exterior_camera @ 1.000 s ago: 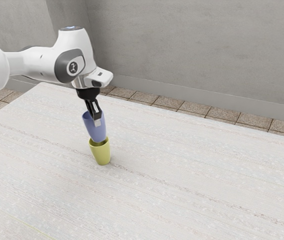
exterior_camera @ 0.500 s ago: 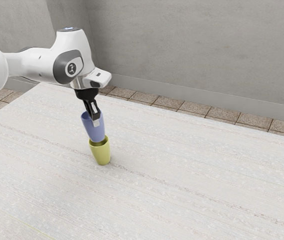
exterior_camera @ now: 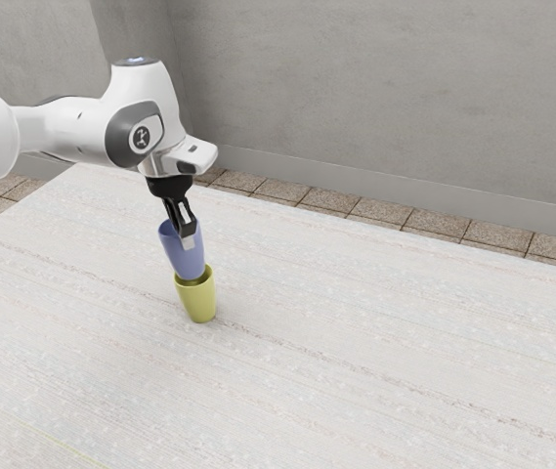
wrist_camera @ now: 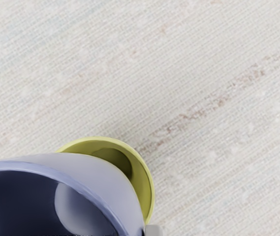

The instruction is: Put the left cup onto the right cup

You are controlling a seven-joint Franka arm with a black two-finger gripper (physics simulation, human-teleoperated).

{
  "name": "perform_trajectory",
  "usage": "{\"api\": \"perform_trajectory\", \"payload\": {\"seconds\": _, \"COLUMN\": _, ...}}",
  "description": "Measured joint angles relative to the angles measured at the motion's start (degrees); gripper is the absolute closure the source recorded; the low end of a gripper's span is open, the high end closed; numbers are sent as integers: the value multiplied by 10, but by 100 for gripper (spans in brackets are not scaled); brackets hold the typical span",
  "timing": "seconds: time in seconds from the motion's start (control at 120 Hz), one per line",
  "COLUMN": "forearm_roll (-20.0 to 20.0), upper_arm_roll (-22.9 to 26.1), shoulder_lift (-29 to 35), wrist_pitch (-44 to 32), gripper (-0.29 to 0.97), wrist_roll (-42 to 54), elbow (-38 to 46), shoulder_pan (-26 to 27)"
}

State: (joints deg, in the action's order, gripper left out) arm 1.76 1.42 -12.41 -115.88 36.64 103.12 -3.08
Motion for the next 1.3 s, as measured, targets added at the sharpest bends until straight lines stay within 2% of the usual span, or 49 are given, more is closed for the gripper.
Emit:
{"api": "perform_trajectory", "payload": {"seconds": 1.108, "forearm_roll": 0, "upper_arm_roll": 1, "shoulder_lift": -27, "wrist_pitch": -18, "gripper": 78, "wrist_roll": -2, "elbow": 0, "shoulder_pan": 0}}
{"api": "perform_trajectory", "payload": {"seconds": 1.3, "forearm_roll": 2, "upper_arm_roll": 1, "shoulder_lift": -28, "wrist_pitch": -19, "gripper": 70, "wrist_roll": -2, "elbow": 0, "shoulder_pan": 0}}
